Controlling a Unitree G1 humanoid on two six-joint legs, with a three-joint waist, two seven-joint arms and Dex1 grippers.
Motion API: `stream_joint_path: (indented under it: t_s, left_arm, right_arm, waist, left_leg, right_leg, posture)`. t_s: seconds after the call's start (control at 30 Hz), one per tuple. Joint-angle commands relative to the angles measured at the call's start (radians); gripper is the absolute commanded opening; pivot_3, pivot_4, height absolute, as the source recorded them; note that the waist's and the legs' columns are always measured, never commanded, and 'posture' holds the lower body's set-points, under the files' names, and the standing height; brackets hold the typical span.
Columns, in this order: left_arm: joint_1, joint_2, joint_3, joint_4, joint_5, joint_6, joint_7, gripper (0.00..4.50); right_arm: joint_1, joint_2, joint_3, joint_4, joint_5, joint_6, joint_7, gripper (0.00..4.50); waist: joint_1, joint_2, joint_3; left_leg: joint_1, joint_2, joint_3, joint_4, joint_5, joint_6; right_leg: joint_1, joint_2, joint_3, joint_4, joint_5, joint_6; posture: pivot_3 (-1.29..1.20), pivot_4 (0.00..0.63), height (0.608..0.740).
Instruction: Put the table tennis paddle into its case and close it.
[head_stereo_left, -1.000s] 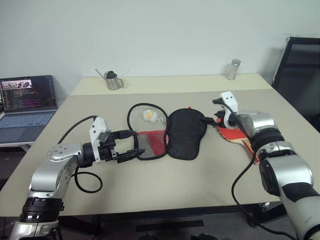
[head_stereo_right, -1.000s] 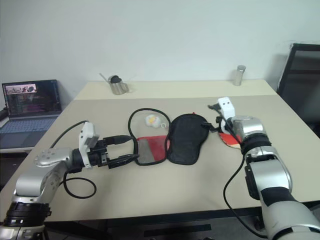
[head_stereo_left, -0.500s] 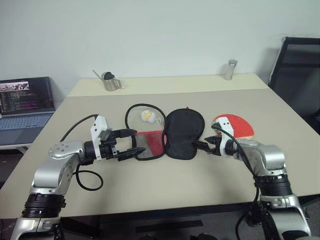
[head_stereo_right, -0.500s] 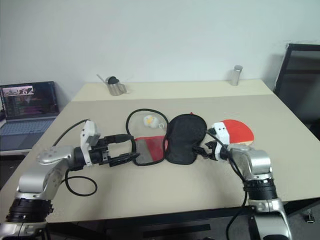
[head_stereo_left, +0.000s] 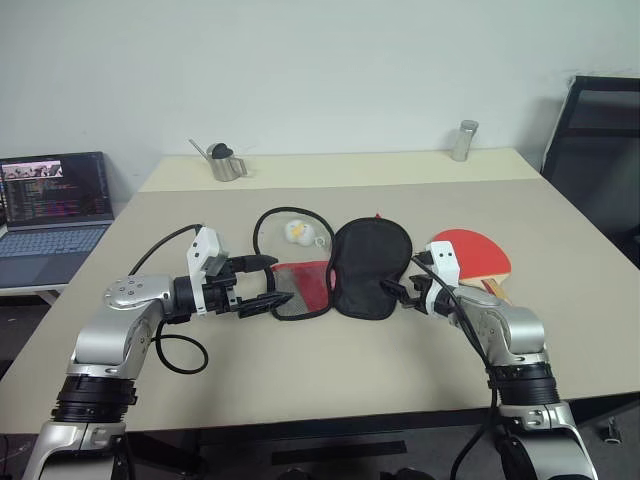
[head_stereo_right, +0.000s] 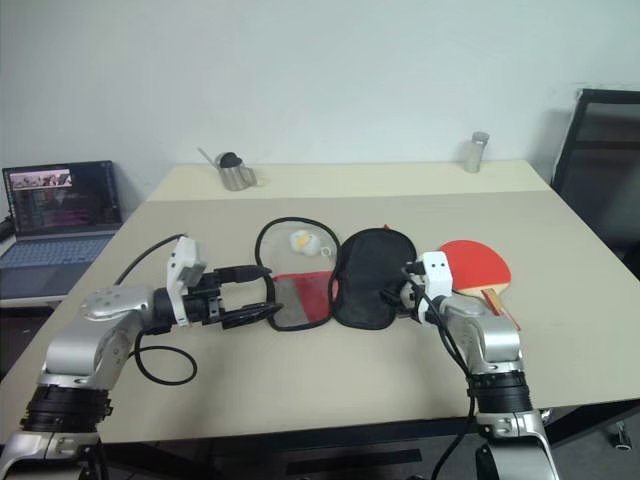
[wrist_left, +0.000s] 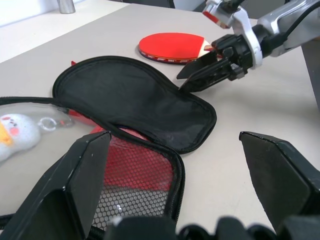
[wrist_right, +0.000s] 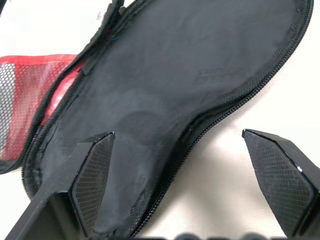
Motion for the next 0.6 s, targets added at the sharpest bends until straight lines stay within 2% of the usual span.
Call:
stream_joint_path:
  t_s: [0.03,0.33,0.43,0.6]
  left_arm:
    - [-0.006,0.013,0.023,-0.023,-0.005,-0.015,-0.006,4.5]
    - [0.003,0.015,0.029,-0.035,-0.008,-0.008,0.002,4.5]
    - [0.005,0.015,0.03,-0.037,-0.009,-0.008,0.004,4.5]
    - [0.01,0.017,0.033,-0.043,-0.011,-0.005,0.006,4.5]
  right_arm:
    - [-0.002,0.017,0.024,-0.026,0.008,-0.027,0.006,4.49]
    - [0.0,0.034,0.089,0.001,-0.013,-0.073,0.005,4.49]
    - [0.0,0.037,0.093,-0.001,-0.013,-0.076,-0.002,3.87]
    - [0.01,0.034,0.095,-0.021,-0.002,-0.06,-0.003,2.12]
  waist:
    - [0.0,0.0,0.0]
    - [0.0,0.0,0.0]
    - [0.0,0.0,0.0]
    - [0.0,0.0,0.0]
  left_leg:
    - [0.0,0.0,0.0,0.0,0.0,0.0]
    - [0.0,0.0,0.0,0.0,0.0,0.0]
    - [0.0,0.0,0.0,0.0,0.0,0.0]
    - [0.0,0.0,0.0,0.0,0.0,0.0]
  right_leg:
    - [0.0,0.0,0.0,0.0,0.0,0.0]
    - [0.0,0.0,0.001,0.0,0.0,0.0]
    - [0.0,0.0,0.0,0.0,0.0,0.0]
    - [0.0,0.0,0.001,0.0,0.0,0.0]
  posture:
    - [0.0,0.15,0.74]
    - [0.0,0.15,0.74]
    - [0.0,0.15,0.74]
    - [0.0,0.15,0.74]
